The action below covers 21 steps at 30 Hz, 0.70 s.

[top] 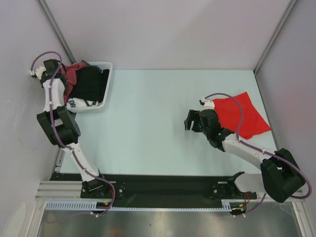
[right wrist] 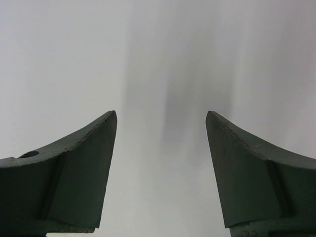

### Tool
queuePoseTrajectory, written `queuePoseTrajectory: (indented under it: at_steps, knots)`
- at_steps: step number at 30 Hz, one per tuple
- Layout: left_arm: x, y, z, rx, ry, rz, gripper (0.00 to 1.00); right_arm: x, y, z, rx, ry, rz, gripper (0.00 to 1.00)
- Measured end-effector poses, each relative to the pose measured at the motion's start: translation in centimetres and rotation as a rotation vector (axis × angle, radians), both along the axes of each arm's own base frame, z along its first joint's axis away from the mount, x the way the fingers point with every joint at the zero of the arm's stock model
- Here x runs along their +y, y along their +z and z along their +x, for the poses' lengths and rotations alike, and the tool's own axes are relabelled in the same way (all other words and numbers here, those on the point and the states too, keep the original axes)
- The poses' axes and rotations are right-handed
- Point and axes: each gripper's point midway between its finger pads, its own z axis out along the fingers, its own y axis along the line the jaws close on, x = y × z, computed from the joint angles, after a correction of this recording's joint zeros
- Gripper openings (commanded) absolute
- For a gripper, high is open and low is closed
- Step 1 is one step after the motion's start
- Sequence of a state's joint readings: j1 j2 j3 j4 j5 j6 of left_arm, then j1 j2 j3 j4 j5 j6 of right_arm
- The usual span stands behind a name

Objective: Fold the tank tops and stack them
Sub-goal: Grab the tank top from the pile, then move the tank top to the center of the board

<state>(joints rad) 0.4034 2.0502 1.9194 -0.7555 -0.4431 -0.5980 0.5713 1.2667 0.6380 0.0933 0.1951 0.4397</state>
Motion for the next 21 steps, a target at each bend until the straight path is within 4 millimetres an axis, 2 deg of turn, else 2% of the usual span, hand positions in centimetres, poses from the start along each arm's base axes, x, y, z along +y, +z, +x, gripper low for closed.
queuePoseTrajectory:
  at_steps: [3, 6, 7, 9, 11, 13, 14, 15, 17, 19, 21]
  knots:
    - [-0.5, 1.6, 0.2, -0.030, -0.013, 0.017, 0.00, 0.0, 0.1, 0.1, -0.004, -0.003, 0.002, 0.77]
    - [-2.6, 6.1, 0.2, -0.103, -0.042, 0.100, 0.00, -0.2, 0.1, 0.3, -0.007, -0.011, 0.000, 0.77]
    - [-4.3, 8.2, 0.2, -0.146, -0.071, 0.135, 0.00, -0.2, 0.0, 0.3, -0.007, -0.013, -0.002, 0.77]
    - [-9.0, 13.1, 0.3, -0.269, -0.153, 0.185, 0.00, -0.3, -0.1, 0.4, -0.006, -0.019, -0.007, 0.77]
    - [-15.4, 19.5, -0.9, -0.453, -0.271, 0.211, 0.00, -0.5, -0.3, 0.5, -0.006, -0.028, -0.013, 0.77]
    - [-21.1, 25.9, -3.9, -0.654, -0.382, 0.207, 0.00, -0.7, -0.5, 0.5, -0.006, -0.034, -0.018, 0.76]
    - [-23.1, 28.8, -6.0, -0.749, -0.423, 0.198, 0.00, -0.8, -0.6, 0.5, -0.008, -0.037, -0.022, 0.76]
    - [-24.4, 31.6, -8.3, -0.848, -0.454, 0.179, 0.00, -0.9, -0.7, 0.5, -0.008, -0.040, -0.024, 0.76]
    - [-26.0, 35.8, -12.6, -1.018, -0.496, 0.137, 0.01, -1.2, -0.9, 0.5, -0.010, -0.050, -0.032, 0.77]
    - [-27.0, 38.6, -16.7, -1.162, -0.533, 0.075, 0.00, -1.4, -1.0, 0.5, -0.013, -0.059, -0.036, 0.76]
    - [-28.2, 40.2, -19.8, -1.273, -0.583, -0.002, 0.00, -1.7, -1.1, 0.5, -0.016, -0.071, -0.042, 0.76]
